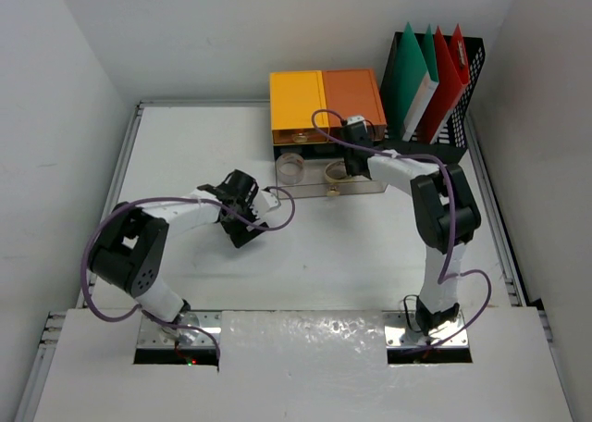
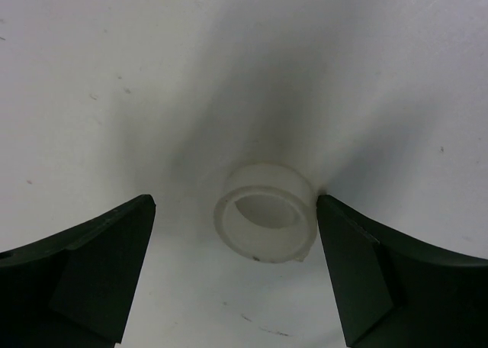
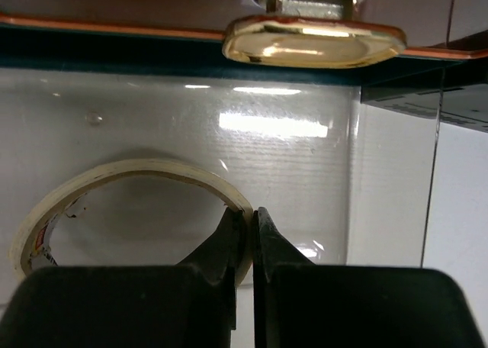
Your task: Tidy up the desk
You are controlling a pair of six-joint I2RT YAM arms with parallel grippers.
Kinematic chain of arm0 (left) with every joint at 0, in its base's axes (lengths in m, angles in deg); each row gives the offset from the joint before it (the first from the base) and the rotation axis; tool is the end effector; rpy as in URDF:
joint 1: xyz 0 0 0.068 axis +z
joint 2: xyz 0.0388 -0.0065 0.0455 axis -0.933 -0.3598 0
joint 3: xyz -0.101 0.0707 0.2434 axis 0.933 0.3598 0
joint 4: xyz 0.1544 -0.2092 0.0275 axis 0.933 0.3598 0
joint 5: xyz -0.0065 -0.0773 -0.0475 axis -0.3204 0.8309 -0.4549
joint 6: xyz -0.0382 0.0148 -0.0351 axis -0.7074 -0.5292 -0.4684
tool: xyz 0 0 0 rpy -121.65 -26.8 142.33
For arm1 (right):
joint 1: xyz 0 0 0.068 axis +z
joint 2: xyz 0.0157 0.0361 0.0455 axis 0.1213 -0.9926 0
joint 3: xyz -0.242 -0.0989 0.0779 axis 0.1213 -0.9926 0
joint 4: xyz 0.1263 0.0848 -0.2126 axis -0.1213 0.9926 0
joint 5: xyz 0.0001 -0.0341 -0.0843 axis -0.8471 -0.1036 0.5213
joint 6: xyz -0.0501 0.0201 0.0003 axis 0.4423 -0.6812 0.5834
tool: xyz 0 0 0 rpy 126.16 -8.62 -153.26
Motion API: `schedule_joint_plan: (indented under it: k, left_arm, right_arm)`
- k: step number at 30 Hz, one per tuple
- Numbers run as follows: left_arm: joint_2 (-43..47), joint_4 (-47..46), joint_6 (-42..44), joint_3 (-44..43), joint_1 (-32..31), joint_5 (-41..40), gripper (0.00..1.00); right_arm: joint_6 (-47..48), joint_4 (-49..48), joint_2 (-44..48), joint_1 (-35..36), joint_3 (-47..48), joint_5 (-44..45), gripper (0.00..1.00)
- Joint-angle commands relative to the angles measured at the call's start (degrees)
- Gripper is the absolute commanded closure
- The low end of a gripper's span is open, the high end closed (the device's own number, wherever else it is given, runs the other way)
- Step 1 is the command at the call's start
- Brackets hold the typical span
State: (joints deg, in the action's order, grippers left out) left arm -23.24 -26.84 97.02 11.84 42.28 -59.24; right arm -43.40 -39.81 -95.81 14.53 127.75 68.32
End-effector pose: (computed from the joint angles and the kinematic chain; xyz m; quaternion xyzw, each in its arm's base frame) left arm 0.2492 -0.1243 0.1521 0.5068 0.8464 0.0208 0.1623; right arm 0.3955 0.1419 0.1661 0.0046 0.9245 -0.0627 0.3760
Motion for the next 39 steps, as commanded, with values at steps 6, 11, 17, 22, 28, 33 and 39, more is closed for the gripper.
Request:
schedule_joint_plan:
  k: [6,11,17,22,28,33,39]
  left_arm:
    - [-2.4,-3.0,0.7,-0.2,-0.1,-1.1,0.30]
    - [-2.1,0.7,1.4,-0.3,-0.1,0.7,0.69]
    - [0.0,3.7,0.9,-2.8,0.0,3.3,1.00]
    - [2.2,7.9,-1.6,-7.9,-0.1,2.1,1.00]
    - [2.4,15.8,-3.4,-23.9,-1.0,1.3,1.00]
    - [-5.0,18.2,-3.4,-42.1,-9.5,-4.7,1.00]
    - [-29.6,19.3,-5.0,-71.9,-17.7,-10.4,1.00]
  right_arm:
    - [-2.2,-4.2,-0.1,-0.2,-0.1,-1.7,0.73]
    - [-0.6,-2.1,1.6,-0.1,0.1,-4.5,0.44]
    - [1.1,-0.7,6.1,-0.2,-0.7,-7.9,0.33]
    - [2.9,2.0,12.0,-0.2,-0.4,-12.1,0.29]
    - [-1.1,0.4,20.5,-3.0,-4.3,-17.7,0.21]
    - [-6.0,-2.8,28.0,-10.8,-12.9,-22.6,0.22]
    - [-7.6,-2.7,39.7,-17.7,-22.6,-21.2,0.22]
